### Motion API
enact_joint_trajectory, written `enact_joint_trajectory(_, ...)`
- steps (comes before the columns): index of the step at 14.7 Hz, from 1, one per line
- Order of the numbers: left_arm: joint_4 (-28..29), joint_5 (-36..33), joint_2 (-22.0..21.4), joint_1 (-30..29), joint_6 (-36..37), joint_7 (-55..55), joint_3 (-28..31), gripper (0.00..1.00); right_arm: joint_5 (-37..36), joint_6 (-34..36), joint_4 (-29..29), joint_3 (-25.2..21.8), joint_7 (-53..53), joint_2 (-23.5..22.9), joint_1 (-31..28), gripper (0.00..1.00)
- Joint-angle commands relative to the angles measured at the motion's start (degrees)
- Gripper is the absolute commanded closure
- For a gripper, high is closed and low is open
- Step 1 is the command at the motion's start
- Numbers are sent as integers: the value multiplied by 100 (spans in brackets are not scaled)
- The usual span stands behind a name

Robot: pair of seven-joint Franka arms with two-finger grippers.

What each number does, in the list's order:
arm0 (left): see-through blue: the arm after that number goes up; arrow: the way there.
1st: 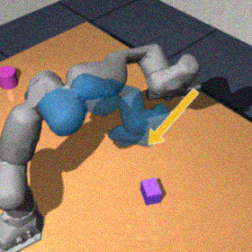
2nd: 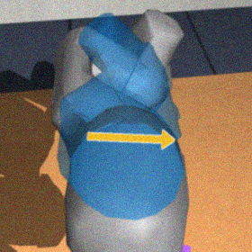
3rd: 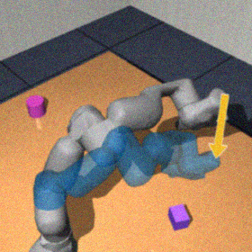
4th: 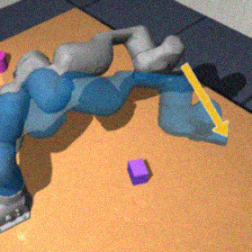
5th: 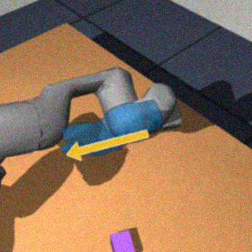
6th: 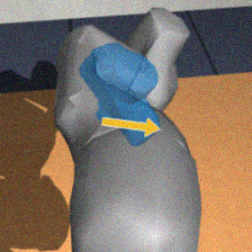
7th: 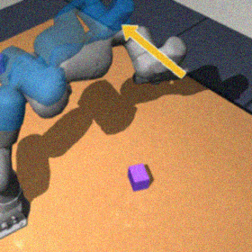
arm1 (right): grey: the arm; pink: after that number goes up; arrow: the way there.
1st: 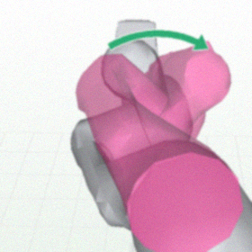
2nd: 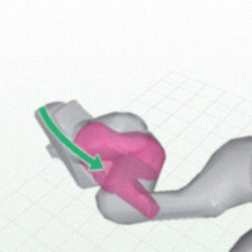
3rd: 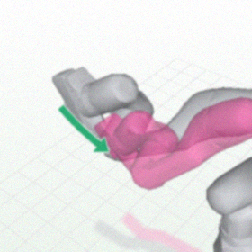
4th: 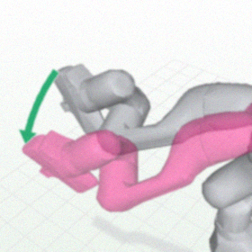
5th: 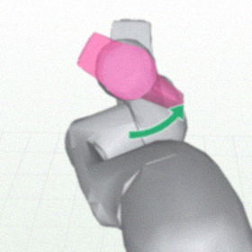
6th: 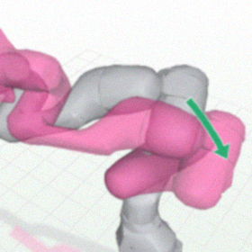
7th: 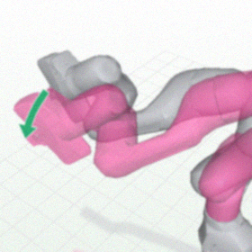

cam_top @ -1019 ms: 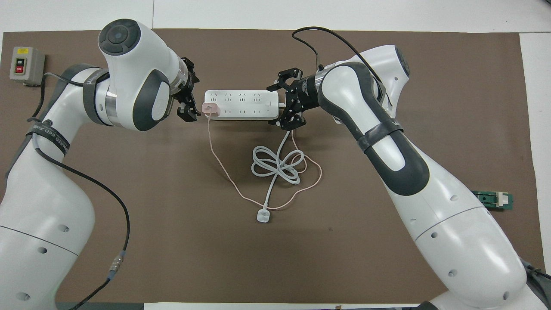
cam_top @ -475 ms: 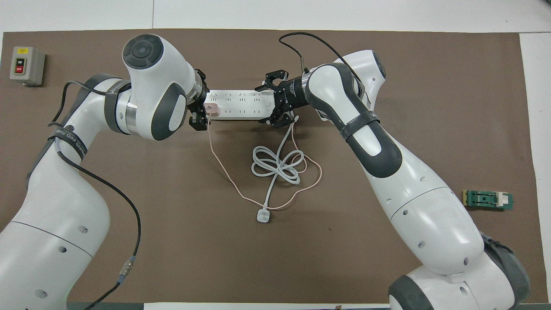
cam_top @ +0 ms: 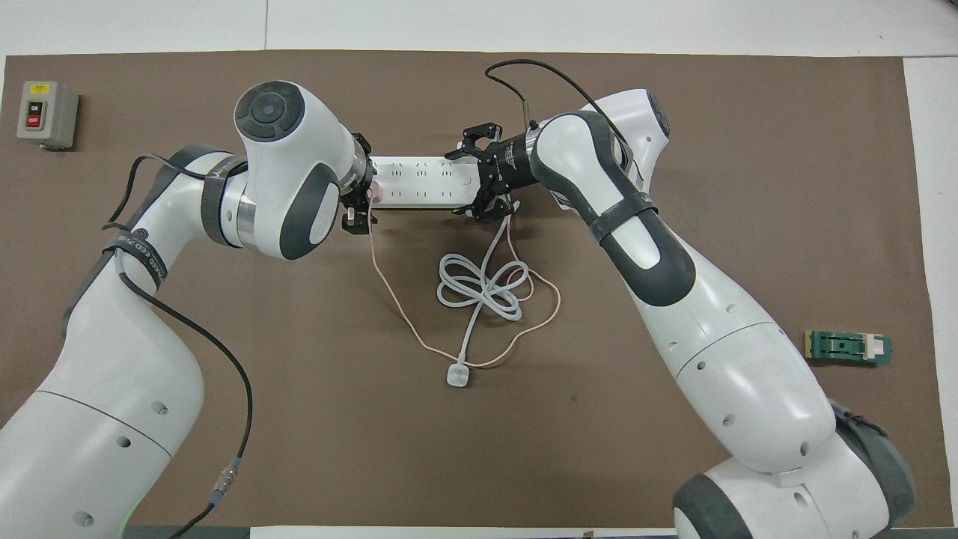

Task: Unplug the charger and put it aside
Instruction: 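Grasp the pink charger with the left gripper while the right gripper holds the strip, then pull the pink charger out of the strip with the left gripper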

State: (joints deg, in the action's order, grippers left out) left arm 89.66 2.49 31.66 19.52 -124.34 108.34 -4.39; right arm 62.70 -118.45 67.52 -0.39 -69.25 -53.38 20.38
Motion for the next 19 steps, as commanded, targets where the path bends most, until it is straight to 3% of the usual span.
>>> enact_joint_trajectory(1, 166, -90, -178, 70, -12, 108, 96, 22, 24, -143, -213, 30, 149, -199, -25, 0)
enact_joint_trajectory(5, 166, -99, -178, 79, -29, 108, 96, 45, -91, -152, -213, 30, 219, -199, -16, 0)
enact_joint_trajectory(9, 148, -99, -178, 61, -11, 108, 96, 95, -153, -372, -160, 39, 385, -269, 72, 0)
enact_joint_trajectory(12, 140, -99, -178, 61, -11, 108, 96, 100, -161, -363, -151, 39, 395, -269, 72, 0)
enact_joint_trajectory(13, 148, -99, -169, 52, -20, 108, 96, 100, -187, -372, -151, 48, 404, -269, 72, 10)
enact_joint_trajectory(14, 140, -99, -169, 52, -20, 108, 96, 100, -188, -372, -143, 48, 404, -269, 72, 46)
enact_joint_trajectory(15, 139, -99, -169, 52, -20, 108, 96, 100, -188, -363, -134, 48, 438, -269, 72, 72)
enact_joint_trajectory(16, 139, -99, -169, 52, -20, 108, 96, 100, -188, -372, -125, 48, 491, -261, 72, 83)
enact_joint_trajectory(19, 70, -108, -178, 35, 41, 100, 105, 100, -170, -372, -125, 48, 518, -260, 80, 83)
